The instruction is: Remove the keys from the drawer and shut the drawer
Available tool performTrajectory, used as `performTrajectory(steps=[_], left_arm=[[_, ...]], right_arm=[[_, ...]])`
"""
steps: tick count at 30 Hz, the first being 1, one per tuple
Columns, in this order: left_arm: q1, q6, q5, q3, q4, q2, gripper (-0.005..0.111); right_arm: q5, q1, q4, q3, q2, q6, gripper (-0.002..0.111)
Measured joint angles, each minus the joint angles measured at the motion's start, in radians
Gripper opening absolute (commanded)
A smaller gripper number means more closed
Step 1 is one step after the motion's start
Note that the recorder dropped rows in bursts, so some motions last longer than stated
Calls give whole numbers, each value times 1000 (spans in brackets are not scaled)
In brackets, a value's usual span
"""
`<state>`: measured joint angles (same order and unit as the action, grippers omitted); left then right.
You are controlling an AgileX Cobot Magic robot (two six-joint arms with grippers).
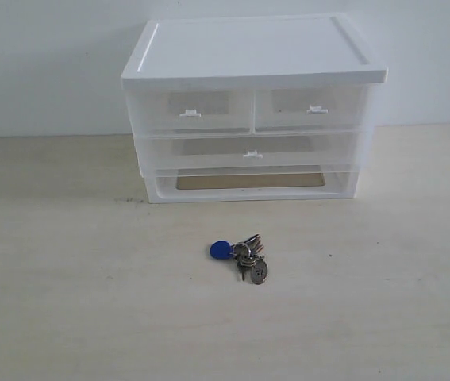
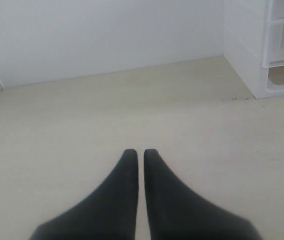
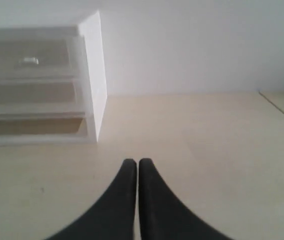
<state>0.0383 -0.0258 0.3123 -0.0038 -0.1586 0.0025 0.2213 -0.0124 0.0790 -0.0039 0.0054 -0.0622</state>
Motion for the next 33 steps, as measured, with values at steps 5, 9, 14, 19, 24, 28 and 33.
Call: performTrajectory(steps=[5, 9, 14, 19, 24, 28, 33], left_arm=[[0, 0, 2, 0, 0, 0, 4], [0, 0, 2, 0, 0, 0, 4], [0, 0, 2, 0, 0, 0, 4], [0, 0, 2, 0, 0, 0, 4], [0, 0, 2, 0, 0, 0, 4], [0, 0, 2, 0, 0, 0, 4], [0, 0, 2, 0, 0, 0, 4]], right_arm=[[94, -2, -45, 5, 0, 0, 0], [101, -2, -49, 5, 0, 6, 0], [104, -2, -53, 5, 0, 11, 0], [104, -2, -56, 5, 0, 12, 0], [106, -2, -56, 5, 0, 12, 0], [106, -2, -56, 5, 0, 12, 0], [106, -2, -56, 5, 0, 12, 0]])
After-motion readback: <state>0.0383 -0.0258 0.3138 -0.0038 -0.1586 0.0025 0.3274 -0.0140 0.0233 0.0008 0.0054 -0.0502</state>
